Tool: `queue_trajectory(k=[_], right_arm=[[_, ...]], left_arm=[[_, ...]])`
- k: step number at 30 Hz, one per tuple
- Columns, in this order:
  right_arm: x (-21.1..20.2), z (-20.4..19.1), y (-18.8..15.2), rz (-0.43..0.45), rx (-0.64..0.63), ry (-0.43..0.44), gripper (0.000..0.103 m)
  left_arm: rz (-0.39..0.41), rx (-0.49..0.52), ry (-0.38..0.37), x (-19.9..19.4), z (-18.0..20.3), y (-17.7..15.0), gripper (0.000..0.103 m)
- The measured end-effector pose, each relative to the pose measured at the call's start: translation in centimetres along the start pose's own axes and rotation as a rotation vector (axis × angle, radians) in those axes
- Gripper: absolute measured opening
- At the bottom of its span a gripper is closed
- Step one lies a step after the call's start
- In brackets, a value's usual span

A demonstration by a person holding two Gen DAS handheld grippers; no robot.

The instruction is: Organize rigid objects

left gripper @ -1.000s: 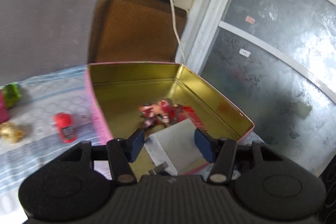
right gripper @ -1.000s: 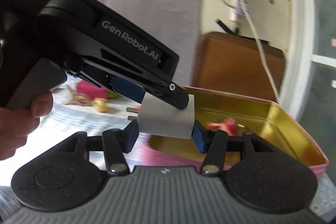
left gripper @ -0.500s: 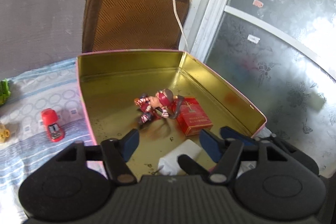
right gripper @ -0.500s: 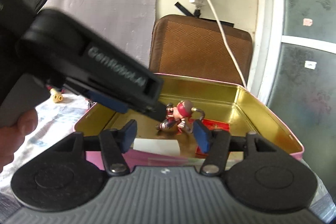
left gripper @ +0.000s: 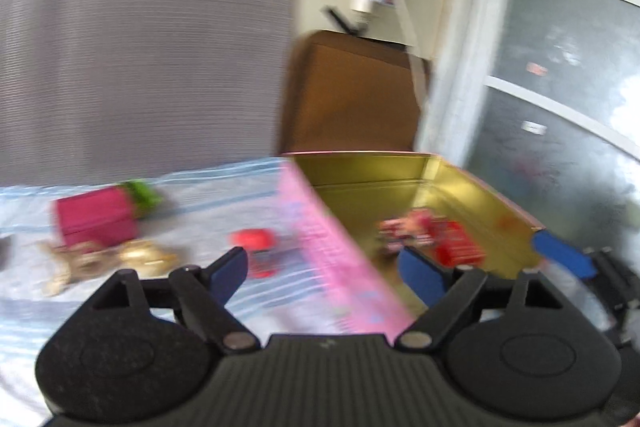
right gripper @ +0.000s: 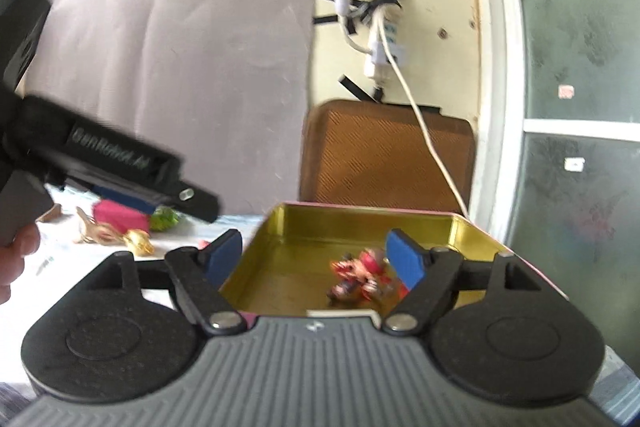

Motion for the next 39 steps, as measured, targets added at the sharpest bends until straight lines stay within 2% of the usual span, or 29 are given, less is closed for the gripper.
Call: queue_trajectory(k=[4,10,18,22,25,29,33,39], right_arm=[[-0.1,-2.5,0.2,0.002,-0.012,0.067,0.081],[0.5,-6.9,-0.5,-0.051,-0.046,0.195,0.081],[1.7,-11.7,-1.7,-0.155,-0.081,0.301,0.081],[2.6,-13.1,-1.8,-0.194,-0.078,0.308,0.081],[3.6,-13.7,-1.5,-0.216,-0.058,0.309,0.082],[4.9,-14.2,-1.7,-0.265,-0.023,0.320,0.082],[5.9,-15.0,-2.0,-0.295,-0.034,0.323,0.082],[6.9,-15.7,-2.3,-0.312,-0.031,0.323,0.082]], left_arm=[[-0.020,-0.032,0.133,-1.9,-4.4,-1.7,0.087],[-0.049,-0.121,0.267,-3.7,-10.6,-4.7,0.087],[-0.060,-0.173,0.367,-5.6,-15.5,-7.9,0.087],[-0.030,-0.242,0.352,-6.2,-16.9,-8.2,0.087],[-0.015,-0.216,0.383,-6.2,-16.7,-8.2,0.087],[0.001,-0.199,0.388,-6.5,-16.3,-8.2,0.087],[0.004,-0.218,0.378,-6.5,-16.6,-8.2,0.092],[0.008,-0.241,0.363,-6.7,-16.9,-8.4,0.092]])
Point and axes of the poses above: each gripper's, at about its wrist camera, not at the fingertips, and x roughly the way its jaws point, z to its right, y to its top, the point moved 1 cm from there along x, roughly the way its jaws point, and after that the axes turned 8 degrees about -y, right-handed, at the moved point
